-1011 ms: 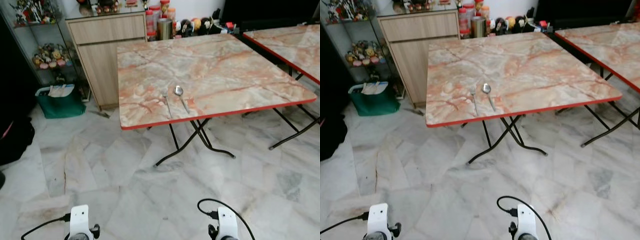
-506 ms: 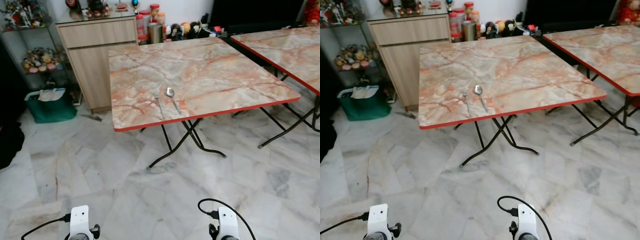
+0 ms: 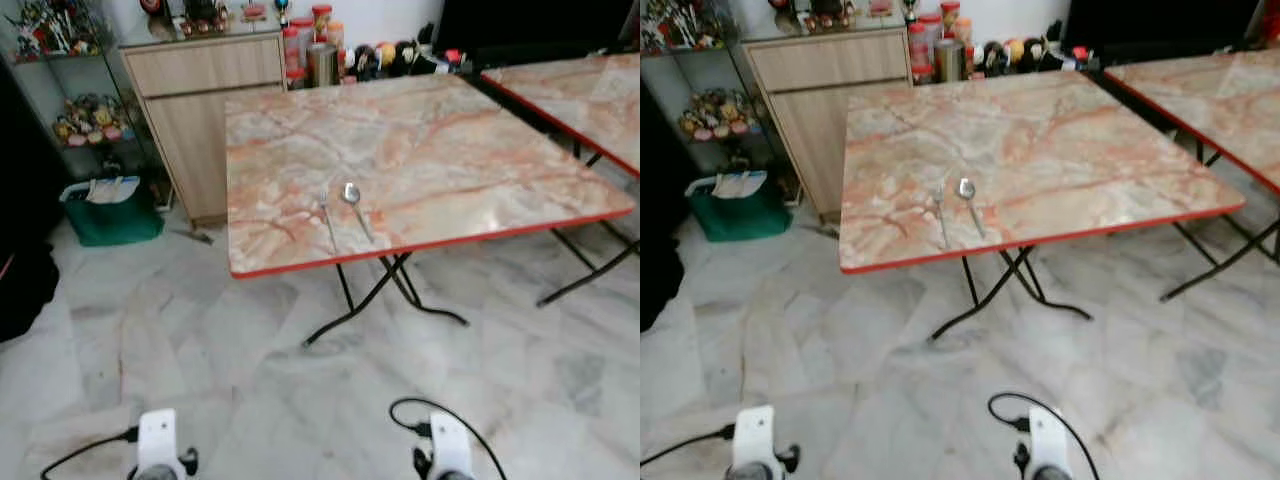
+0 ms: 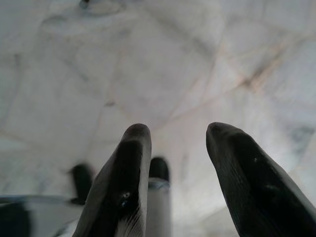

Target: Setting the table

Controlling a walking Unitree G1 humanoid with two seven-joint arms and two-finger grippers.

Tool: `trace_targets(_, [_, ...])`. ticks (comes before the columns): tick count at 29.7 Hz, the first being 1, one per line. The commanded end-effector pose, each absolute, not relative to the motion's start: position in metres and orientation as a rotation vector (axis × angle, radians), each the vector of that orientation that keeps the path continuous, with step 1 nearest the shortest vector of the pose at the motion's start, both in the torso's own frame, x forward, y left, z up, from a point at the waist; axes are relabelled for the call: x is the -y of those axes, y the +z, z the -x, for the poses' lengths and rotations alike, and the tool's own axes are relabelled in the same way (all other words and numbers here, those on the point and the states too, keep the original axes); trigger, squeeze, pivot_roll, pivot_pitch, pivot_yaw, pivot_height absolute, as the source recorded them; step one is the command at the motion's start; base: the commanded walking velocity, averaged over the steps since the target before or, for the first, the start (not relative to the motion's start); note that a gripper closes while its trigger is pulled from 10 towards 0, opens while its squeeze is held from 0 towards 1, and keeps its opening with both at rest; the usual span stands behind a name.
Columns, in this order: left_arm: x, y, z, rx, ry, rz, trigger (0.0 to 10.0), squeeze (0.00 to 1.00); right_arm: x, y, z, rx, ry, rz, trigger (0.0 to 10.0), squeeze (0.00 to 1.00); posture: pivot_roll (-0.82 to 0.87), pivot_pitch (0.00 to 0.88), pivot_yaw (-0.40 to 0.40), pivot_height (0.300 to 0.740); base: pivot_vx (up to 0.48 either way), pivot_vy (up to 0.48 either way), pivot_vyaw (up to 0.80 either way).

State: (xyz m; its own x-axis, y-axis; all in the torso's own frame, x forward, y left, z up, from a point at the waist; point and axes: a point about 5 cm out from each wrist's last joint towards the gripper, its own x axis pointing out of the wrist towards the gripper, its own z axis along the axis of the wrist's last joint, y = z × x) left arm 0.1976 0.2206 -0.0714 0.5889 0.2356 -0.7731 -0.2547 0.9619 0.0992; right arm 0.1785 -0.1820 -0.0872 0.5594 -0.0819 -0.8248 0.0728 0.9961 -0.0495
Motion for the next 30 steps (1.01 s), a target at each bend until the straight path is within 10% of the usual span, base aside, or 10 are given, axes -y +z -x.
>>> trace_targets(1, [-0.2290,-0.0710,-0.1946,-0.903,0.310,0.014,10.0,0.00,0.1761,-0.0860,-0.1822,-0.964,-0.079,-0.007,10.0,0.00,-0.02,0.000,0.040,0.740,0.281,0.000,0.00])
trace_targets(30, [-0.2241,-0.0722,-0.1947,-0.906,0.311,0.031,10.0,0.00,0.1817,-0.0842,-0.1850,-0.961,-0.059,0.029,10.0,0.00,-0.03,0.000,0.026,0.740,0.281,0.000,0.20])
